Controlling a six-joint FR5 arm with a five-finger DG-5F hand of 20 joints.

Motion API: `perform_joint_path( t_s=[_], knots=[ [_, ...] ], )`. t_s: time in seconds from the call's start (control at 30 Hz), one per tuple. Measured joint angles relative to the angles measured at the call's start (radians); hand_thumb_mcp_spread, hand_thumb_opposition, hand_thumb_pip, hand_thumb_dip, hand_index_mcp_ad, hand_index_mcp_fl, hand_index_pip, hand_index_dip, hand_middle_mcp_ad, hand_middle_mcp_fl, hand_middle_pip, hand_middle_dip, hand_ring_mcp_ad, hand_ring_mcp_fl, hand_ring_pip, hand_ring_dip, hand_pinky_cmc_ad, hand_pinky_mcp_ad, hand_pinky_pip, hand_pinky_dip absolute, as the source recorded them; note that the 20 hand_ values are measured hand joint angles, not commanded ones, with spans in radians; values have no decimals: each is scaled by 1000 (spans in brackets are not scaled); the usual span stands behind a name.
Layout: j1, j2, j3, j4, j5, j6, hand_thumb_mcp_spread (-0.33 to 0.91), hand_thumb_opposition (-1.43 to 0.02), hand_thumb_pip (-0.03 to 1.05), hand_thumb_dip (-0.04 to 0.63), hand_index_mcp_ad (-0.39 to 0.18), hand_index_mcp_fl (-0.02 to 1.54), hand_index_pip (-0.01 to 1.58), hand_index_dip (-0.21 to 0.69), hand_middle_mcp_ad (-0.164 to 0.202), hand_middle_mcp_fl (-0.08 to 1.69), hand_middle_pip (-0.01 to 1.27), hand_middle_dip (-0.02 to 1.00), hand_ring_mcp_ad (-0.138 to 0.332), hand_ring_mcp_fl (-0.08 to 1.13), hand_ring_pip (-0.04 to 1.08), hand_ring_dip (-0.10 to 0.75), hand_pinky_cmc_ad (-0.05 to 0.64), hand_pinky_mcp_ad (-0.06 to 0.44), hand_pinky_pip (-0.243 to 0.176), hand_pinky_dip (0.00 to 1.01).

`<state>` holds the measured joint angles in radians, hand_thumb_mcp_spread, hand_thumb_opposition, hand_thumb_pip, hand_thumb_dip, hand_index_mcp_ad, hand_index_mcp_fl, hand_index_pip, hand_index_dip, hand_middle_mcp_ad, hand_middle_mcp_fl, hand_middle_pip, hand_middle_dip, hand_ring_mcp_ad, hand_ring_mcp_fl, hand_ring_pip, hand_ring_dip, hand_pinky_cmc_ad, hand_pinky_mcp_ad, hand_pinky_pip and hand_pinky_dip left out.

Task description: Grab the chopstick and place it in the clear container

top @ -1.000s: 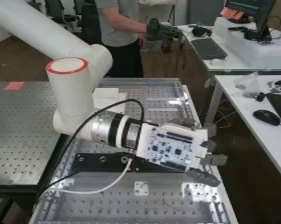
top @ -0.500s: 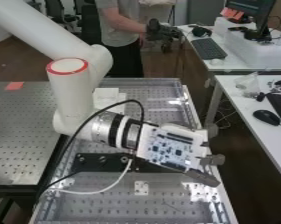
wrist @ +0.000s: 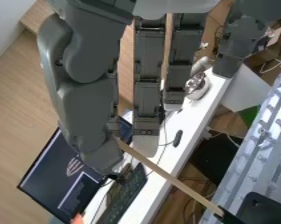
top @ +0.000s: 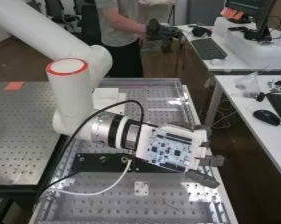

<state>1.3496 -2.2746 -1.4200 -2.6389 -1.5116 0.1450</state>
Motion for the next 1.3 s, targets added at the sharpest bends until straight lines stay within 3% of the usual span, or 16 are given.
perform_joint_path(
  t_s=[0.3, 0.47, 0.6, 0.7, 0.8, 1.03, 1.27, 1.3],
  knots=[
    [-1, 0, 1, -3, -7, -3, 733, -986, 344, 346, -311, 1009, 712, 403, -30, 1203, 178, 848, 24, 506, 124, 429, 365, 314, 3, 154],
    [-1, 1, 4, -5, -13, -7, 738, -990, 356, 354, -312, 1028, 590, 407, -26, 1173, 169, 848, 19, 525, 124, 429, 361, 311, 3, 154],
    [-1, 3, 3, -5, -10, -10, 723, -958, 358, 354, -309, 941, 513, 405, -26, 1161, 166, 848, 19, 525, 124, 429, 365, 311, 3, 154],
    [-1, 4, 0, -4, -2, -12, 719, -960, 358, 354, -309, 953, 508, 405, -26, 1159, 166, 848, 19, 525, 126, 443, 361, 311, 0, 152],
    [-1, 6, -4, 2, 4, -13, 738, -974, 374, 347, -309, 1045, 599, 403, -24, 1190, 178, 848, 19, 527, 117, 449, 361, 314, 12, 152],
    [-2, 7, -4, 0, -1, -23, 754, -1019, 370, 346, -314, 1049, 632, 405, -30, 1213, 194, 848, 23, 557, 122, 464, 361, 314, 19, 154],
    [5, 7, -4, 10, 3, -28, 787, -1033, 374, 346, -234, 1070, 632, 407, -35, 1227, 195, 848, 24, 579, 120, 468, 365, 314, 19, 154],
    [5, 7, -3, 11, 1, -28, 803, -1033, 370, 346, -192, 1070, 632, 407, -37, 1229, 195, 848, 24, 574, 119, 468, 365, 311, 19, 154]
  ],
)
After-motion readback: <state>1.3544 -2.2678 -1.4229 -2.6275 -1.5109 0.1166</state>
